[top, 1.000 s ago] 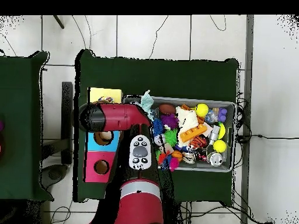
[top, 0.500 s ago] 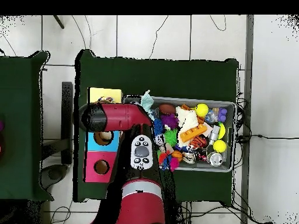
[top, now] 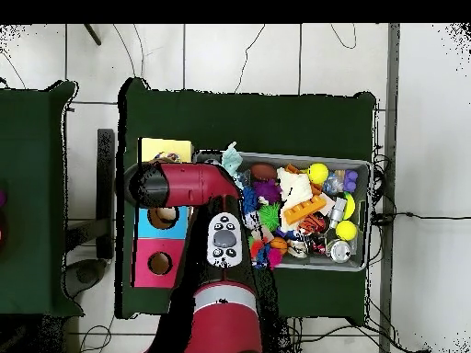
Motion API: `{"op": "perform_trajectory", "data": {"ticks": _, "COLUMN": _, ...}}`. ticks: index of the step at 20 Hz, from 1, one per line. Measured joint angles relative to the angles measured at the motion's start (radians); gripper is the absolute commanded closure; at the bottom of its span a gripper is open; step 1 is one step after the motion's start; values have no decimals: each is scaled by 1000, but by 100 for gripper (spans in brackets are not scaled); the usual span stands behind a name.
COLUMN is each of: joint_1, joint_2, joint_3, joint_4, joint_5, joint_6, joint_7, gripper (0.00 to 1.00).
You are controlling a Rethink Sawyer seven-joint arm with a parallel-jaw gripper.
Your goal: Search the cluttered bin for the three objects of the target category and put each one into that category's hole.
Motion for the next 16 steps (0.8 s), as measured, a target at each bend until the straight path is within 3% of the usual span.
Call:
{"op": "perform_trajectory", "data": {"ticks": 5, "joint_1": -43, "joint_2": -26, "joint_3": 48, "joint_4": 40, "joint_5": 0, "joint_6": -21, "joint_7": 0, "gripper": 100}}
{"op": "perform_trajectory", "data": {"ticks": 11, "joint_1": -162, "joint_2": -108, "joint_3": 176, "joint_4": 174, "joint_5": -19, "joint_6": -103, "joint_7": 0, "gripper": 100}}
{"op": "perform_trajectory", "data": {"ticks": 16, "joint_1": -195, "joint_2": -162, "joint_3": 209, "joint_4": 227, "joint_5": -45, "joint_6": -109, "joint_7": 0, "gripper": 100}}
